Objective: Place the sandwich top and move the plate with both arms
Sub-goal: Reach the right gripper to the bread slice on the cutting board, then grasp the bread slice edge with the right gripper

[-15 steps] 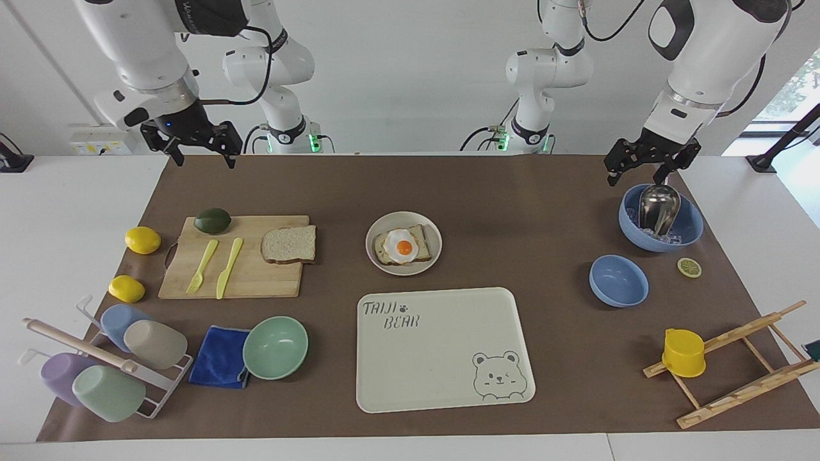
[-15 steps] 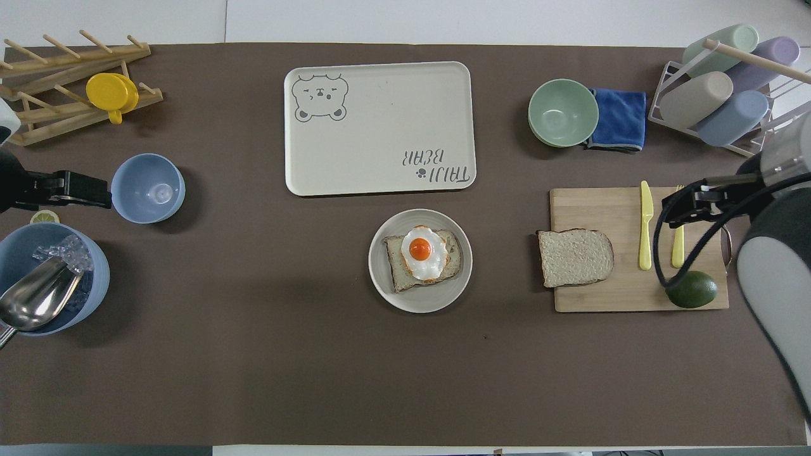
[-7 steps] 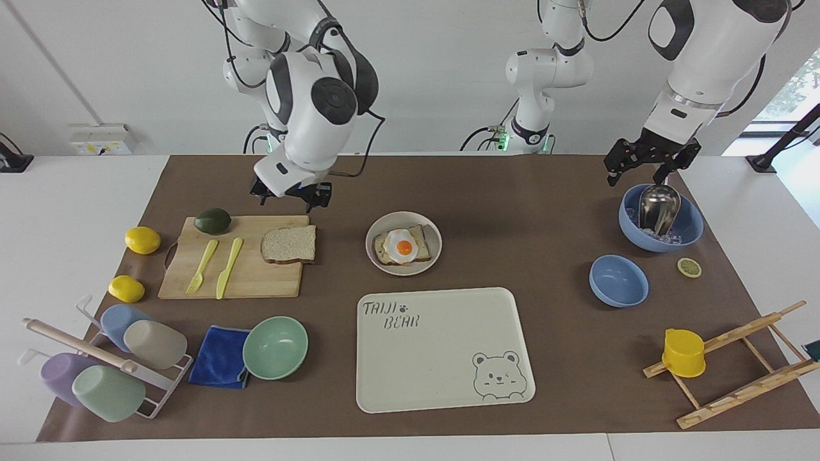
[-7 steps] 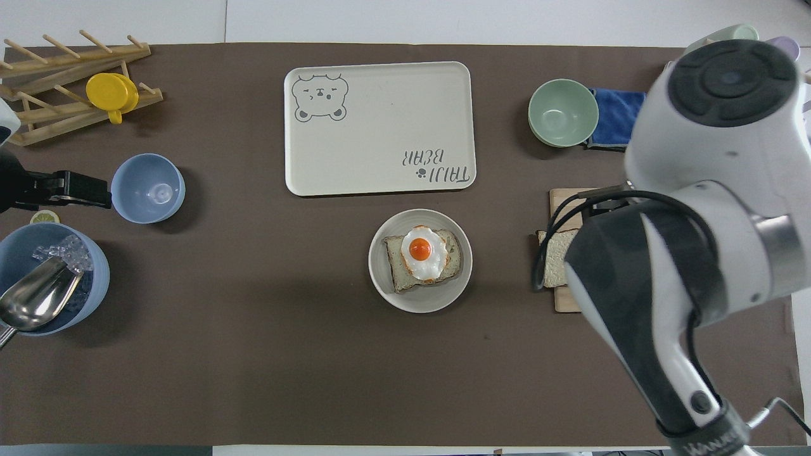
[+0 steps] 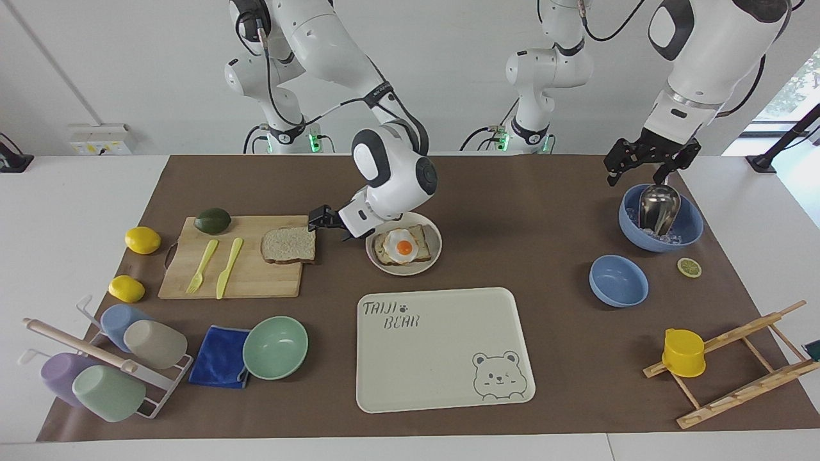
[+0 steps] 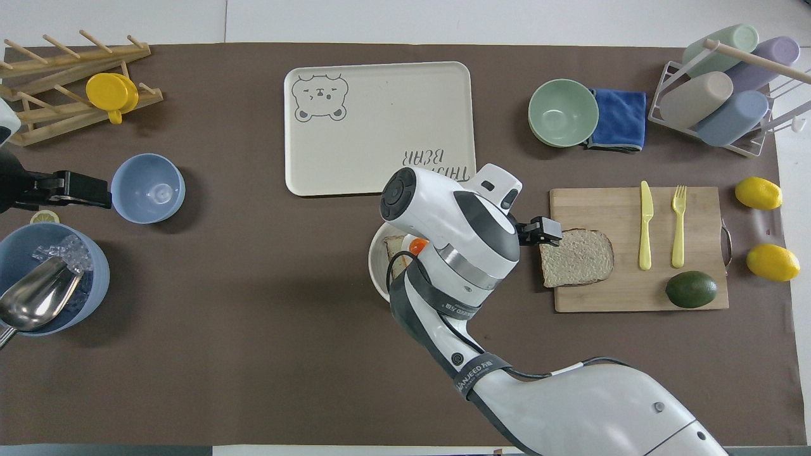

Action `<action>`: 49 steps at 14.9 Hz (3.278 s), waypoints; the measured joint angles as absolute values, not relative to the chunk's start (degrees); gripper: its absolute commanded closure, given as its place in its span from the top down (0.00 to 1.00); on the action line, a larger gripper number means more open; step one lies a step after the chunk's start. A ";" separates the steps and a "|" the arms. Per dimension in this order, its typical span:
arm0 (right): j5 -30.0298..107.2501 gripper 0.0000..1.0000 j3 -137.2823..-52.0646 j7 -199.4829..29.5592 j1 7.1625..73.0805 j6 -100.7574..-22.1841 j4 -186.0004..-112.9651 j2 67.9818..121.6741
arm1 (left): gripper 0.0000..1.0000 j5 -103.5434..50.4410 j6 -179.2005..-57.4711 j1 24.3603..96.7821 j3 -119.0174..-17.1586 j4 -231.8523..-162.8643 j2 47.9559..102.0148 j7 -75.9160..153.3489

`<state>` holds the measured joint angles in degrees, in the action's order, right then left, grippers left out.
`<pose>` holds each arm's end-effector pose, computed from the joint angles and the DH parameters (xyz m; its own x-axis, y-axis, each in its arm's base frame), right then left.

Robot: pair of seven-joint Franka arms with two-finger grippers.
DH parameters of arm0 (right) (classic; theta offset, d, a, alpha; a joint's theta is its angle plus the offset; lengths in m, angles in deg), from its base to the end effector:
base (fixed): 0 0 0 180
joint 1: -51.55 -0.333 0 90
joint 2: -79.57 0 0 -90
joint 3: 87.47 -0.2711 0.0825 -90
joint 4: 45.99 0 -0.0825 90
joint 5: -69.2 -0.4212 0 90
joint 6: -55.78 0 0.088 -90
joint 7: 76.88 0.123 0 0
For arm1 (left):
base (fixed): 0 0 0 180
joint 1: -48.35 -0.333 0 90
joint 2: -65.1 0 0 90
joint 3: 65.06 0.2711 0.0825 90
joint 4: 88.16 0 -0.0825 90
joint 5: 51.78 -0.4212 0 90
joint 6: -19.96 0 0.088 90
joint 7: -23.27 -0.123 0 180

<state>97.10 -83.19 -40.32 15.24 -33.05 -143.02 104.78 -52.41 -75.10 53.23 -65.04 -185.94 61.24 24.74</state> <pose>0.5424 0.2725 0.2519 0.9822 -0.0160 -0.1870 0.1149 -0.7367 0.6664 0.5784 -0.0479 0.5413 0.9980 -0.0601 0.0202 -0.0599 -0.9982 -0.0104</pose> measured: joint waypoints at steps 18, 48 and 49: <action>97.38 0.91 -83.09 -40.31 19.55 -42.23 -154.78 101.85 | 1.00 -52.41 -75.10 53.23 -65.01 -185.94 61.24 24.74; 97.44 0.00 -83.28 -39.69 16.82 -35.72 -151.50 99.70 | 1.00 -52.41 -75.10 53.26 -65.08 -185.94 61.24 24.74; 97.43 0.00 -83.38 -39.70 15.53 -32.36 -148.78 99.88 | 1.00 -52.41 -75.10 53.25 -65.07 -185.94 61.24 24.74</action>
<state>97.43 -83.38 -39.70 15.53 -32.36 -148.78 99.88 -52.41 -75.10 53.25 -65.07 -185.94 61.24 24.74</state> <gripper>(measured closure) 0.850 0.000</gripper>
